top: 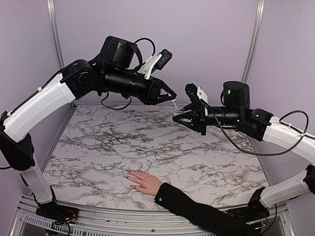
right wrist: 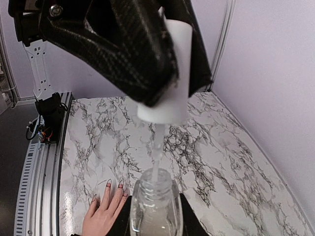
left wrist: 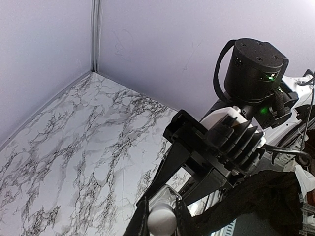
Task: Paint the nails
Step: Close the nail polish bottle, then screw the nail polish bottle.
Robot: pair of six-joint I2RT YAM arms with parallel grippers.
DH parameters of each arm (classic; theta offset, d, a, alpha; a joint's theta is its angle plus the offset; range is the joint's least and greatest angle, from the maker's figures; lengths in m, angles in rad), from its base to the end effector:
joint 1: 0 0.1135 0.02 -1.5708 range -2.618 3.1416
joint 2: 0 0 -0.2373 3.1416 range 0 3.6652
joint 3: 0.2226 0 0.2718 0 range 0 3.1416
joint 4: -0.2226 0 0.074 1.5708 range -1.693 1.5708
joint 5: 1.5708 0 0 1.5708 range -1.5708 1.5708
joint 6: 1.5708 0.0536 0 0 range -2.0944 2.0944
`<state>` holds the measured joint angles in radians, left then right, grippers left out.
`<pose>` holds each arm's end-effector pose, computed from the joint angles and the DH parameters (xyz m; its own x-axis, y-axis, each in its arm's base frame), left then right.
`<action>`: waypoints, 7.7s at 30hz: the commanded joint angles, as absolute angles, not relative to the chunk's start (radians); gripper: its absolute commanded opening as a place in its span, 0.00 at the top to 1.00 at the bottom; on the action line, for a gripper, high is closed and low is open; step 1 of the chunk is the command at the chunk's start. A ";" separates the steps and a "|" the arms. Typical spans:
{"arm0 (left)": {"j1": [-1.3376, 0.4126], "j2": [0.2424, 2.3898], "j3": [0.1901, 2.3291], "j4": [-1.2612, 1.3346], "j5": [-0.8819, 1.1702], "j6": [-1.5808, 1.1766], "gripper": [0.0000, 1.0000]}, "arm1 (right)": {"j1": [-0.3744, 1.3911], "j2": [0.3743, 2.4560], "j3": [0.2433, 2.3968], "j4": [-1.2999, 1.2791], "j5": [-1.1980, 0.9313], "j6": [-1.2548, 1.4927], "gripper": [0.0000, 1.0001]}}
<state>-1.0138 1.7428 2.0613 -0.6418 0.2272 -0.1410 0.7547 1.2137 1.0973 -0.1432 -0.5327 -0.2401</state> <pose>0.2082 -0.3572 0.4472 -0.2984 0.2201 -0.9287 0.9070 0.3683 -0.2041 0.2170 0.2414 0.3338 0.0437 -0.2401 -0.9698 -0.9650 0.2411 -0.1032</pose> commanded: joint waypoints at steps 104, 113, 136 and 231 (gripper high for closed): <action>-0.989 1.721 1.891 -0.178 -0.052 -0.385 0.54 | 0.825 1.331 1.190 0.194 -0.171 0.114 1.00; -0.989 1.740 1.896 -0.179 -0.013 -0.380 0.77 | 0.825 1.338 1.205 0.185 -0.184 0.101 1.00; -0.965 1.651 1.765 -0.188 0.410 -0.299 0.95 | 0.764 1.345 1.379 0.184 -0.602 0.087 1.00; -0.908 1.616 1.732 -0.078 0.485 -0.244 0.96 | 0.753 1.339 1.424 0.099 -0.610 -0.007 1.00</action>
